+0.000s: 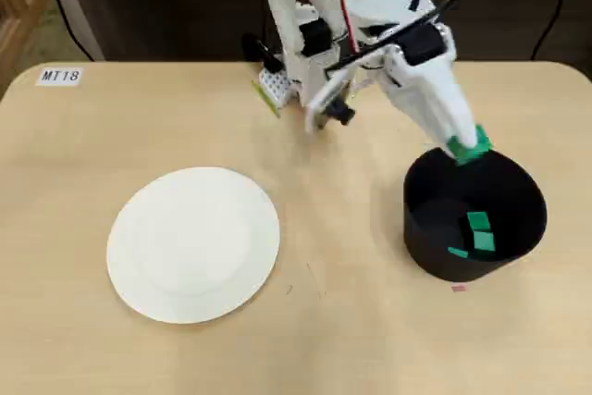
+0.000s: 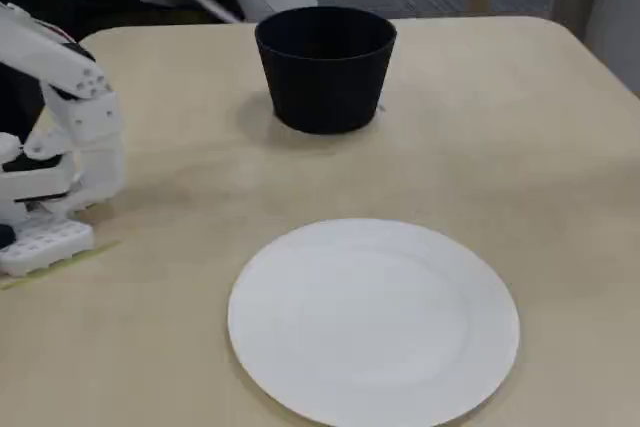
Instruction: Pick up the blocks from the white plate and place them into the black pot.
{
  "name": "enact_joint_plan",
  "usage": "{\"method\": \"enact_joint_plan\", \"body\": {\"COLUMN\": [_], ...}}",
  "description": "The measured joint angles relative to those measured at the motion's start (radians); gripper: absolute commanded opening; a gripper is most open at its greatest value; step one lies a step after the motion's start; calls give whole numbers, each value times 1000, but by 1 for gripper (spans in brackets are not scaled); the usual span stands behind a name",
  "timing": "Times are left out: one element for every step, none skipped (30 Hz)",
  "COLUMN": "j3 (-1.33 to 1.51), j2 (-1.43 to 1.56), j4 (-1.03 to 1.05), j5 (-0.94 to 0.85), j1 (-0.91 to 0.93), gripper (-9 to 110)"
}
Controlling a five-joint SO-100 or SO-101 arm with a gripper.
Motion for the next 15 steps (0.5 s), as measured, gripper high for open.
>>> {"method": "enact_joint_plan", "body": {"j3": [32, 58, 86, 112, 138, 164, 192, 218, 241, 258, 261, 261, 261, 261, 261], "j2": [0, 0, 0, 0, -2, -3, -8, -17, -28, -38, -54, -63, -72, -80, -81], "j4": [-38, -69, -101, -126, -150, -176, -202, -232, -258, -276, -287, -296, -304, -310, -313], "j5": [0, 2, 5, 8, 8, 12, 14, 17, 17, 17, 17, 12, 9, 6, 6], "j1": [-11, -17, -28, -35, -41, -48, -52, -52, -52, -51, -49, -49, -48, -44, -40], "gripper": [-2, -2, -2, -2, -2, -2, -2, -2, -2, -2, -2, -2, -2, -2, -2]}}
